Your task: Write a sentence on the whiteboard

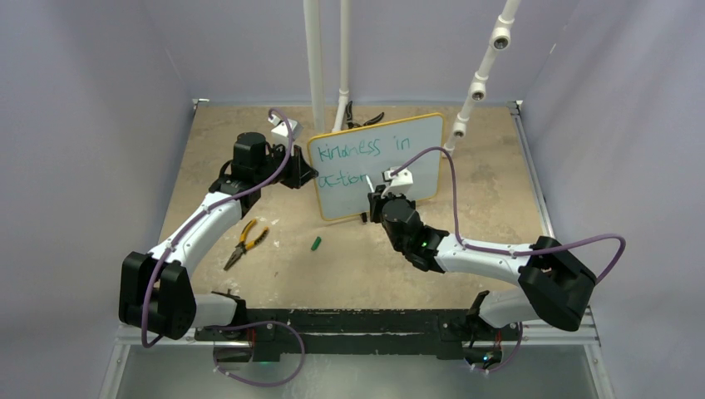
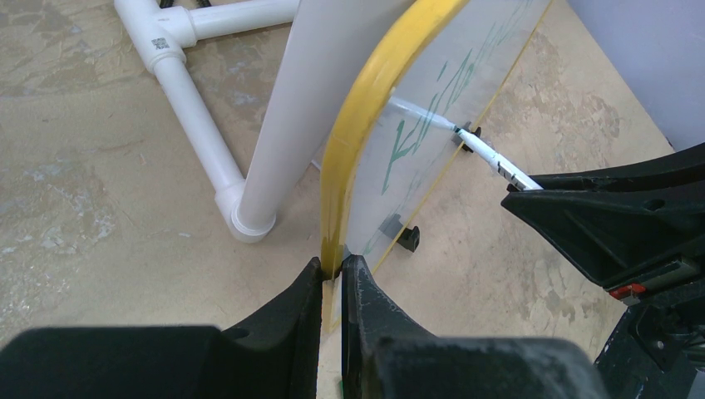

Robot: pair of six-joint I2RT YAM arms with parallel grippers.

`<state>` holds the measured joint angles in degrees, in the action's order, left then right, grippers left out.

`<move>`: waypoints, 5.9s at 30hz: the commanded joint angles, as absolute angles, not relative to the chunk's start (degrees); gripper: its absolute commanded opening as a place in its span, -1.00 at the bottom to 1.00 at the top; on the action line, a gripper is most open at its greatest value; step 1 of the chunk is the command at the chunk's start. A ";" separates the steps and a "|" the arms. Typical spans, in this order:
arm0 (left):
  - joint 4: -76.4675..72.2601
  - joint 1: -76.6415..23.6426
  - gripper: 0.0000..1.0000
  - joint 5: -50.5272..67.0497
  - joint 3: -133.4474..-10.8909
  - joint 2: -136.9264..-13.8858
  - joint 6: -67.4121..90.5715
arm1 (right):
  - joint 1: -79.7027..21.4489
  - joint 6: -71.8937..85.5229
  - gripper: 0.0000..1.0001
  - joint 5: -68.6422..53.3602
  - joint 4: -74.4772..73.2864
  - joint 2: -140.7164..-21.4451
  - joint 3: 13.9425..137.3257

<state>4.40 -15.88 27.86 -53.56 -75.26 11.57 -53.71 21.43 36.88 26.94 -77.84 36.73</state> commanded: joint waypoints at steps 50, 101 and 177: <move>3.16 -15.56 -1.00 24.04 -53.44 -74.71 11.99 | -43.60 14.49 -1.00 19.69 29.84 -63.88 29.27; 3.16 -15.56 -1.00 24.26 -53.45 -74.88 12.03 | -42.36 16.52 -1.00 23.55 32.99 -69.25 30.43; 3.16 -15.56 -1.00 24.17 -53.48 -74.87 11.96 | -42.15 16.82 -1.00 27.23 30.00 -65.33 29.31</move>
